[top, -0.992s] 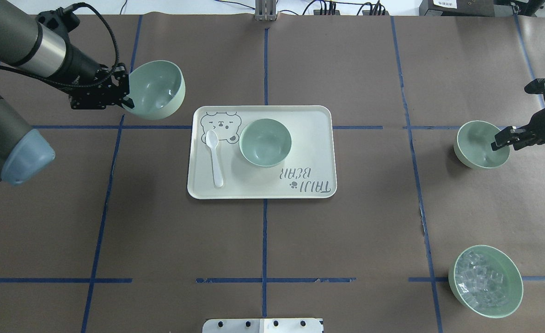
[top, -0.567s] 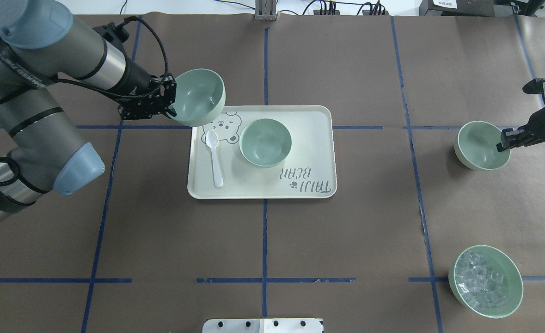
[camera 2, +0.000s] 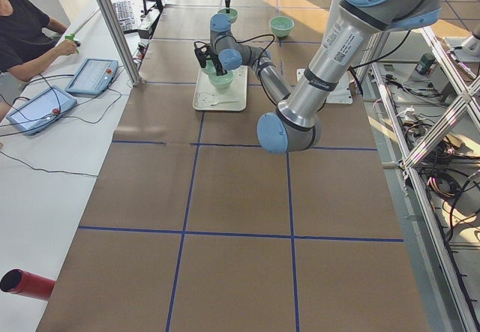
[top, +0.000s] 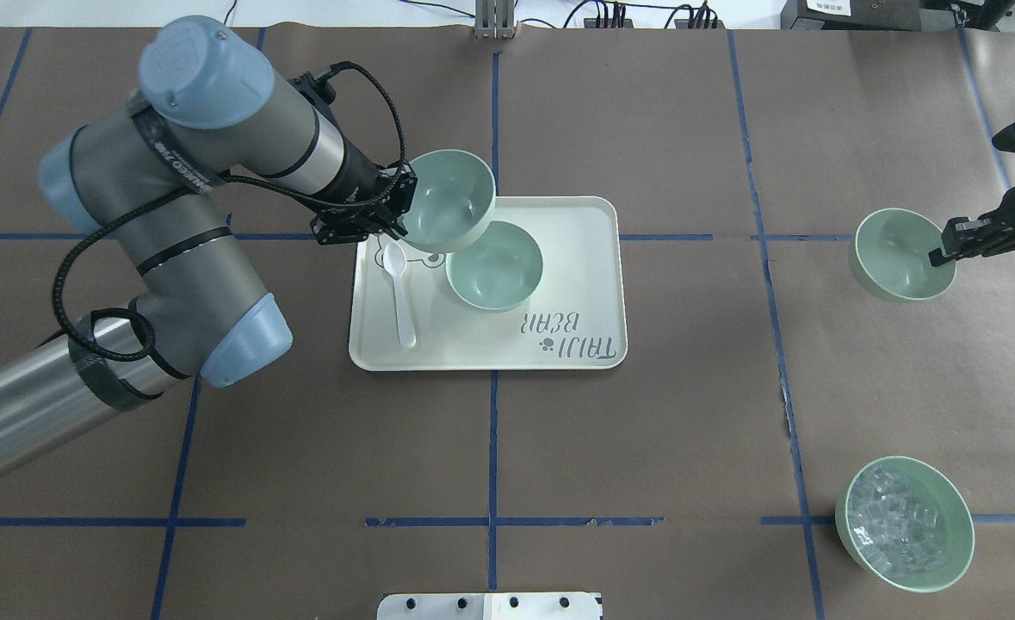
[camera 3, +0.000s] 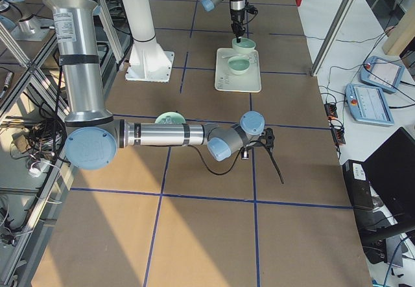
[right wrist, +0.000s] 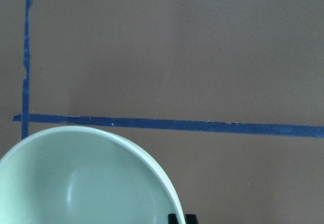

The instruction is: Stack green bowls together

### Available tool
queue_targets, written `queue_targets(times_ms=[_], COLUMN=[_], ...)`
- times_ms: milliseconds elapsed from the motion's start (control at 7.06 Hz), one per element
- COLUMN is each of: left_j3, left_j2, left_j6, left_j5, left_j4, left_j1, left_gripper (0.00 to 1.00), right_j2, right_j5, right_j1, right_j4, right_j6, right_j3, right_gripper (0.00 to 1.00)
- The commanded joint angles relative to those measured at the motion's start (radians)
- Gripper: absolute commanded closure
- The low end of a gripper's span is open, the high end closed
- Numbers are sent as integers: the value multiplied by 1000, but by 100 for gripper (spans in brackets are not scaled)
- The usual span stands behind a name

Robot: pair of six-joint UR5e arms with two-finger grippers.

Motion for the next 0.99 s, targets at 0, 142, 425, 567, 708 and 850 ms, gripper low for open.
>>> queue_targets(times_ms=[0,142,425,567,708,850], left_j3=[47,47,58,68,76,85], left_j2=[-26,-28,-28,-26,-25,-23], left_j6=[-3,-3,-3,-19,-23,-18], left_j5=[86,88,89,89,112,143], left_j4=[-3,-4,-9,-14,-49,-94], left_j1=[68,77,78,78,75,75], left_gripper=[100,100,100,95,20,0], right_j2=[11,12,12,12,12,12], right_j5=[44,47,47,47,47,47], right_j1=[38,42,44,44,44,44], right_j4=[-3,-5,-9,-9,-9,-9], right_j6=[1,1,3,3,3,3], right_j3=[9,12,23,24,30,36], right_gripper=[100,100,100,100,100,100])
